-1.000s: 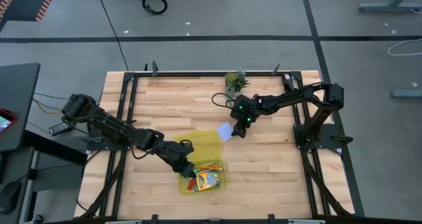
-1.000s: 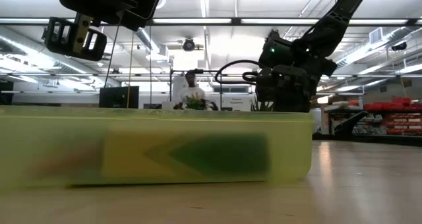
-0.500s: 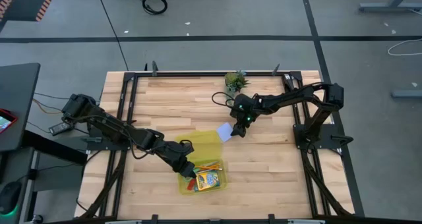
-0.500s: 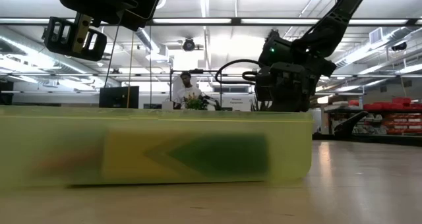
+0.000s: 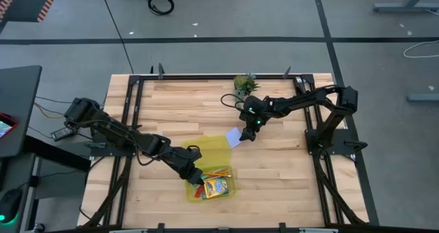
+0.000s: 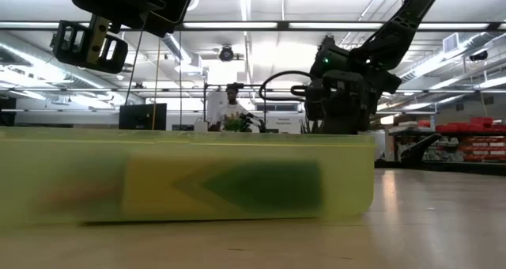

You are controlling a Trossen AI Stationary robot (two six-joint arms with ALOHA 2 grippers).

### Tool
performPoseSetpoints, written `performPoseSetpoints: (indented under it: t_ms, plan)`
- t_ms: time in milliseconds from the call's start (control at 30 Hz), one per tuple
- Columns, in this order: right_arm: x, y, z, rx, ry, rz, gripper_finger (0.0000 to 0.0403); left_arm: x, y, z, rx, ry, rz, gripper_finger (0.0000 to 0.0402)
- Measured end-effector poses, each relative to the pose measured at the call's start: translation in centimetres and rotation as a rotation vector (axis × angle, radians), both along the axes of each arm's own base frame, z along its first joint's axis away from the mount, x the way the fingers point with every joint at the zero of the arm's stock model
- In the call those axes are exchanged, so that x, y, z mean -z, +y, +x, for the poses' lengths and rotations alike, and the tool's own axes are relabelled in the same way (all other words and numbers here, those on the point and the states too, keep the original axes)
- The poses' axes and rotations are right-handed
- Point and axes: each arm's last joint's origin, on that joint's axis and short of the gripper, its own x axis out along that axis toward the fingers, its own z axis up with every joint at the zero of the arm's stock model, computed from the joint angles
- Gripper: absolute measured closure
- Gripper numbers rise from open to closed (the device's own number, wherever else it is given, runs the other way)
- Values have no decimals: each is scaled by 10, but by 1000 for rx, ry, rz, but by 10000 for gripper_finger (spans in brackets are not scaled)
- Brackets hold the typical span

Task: Pack school essentials
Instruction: Put the violet sticky notes into the yellow supply box

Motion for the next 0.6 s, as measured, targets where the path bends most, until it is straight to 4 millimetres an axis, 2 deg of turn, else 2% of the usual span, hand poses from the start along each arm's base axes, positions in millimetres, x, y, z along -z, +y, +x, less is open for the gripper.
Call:
performPoseSetpoints:
  t_ms: [600]
  plan:
    - [-1,1,0,2,-1,47,178,1,0,0,0,7,4,371]
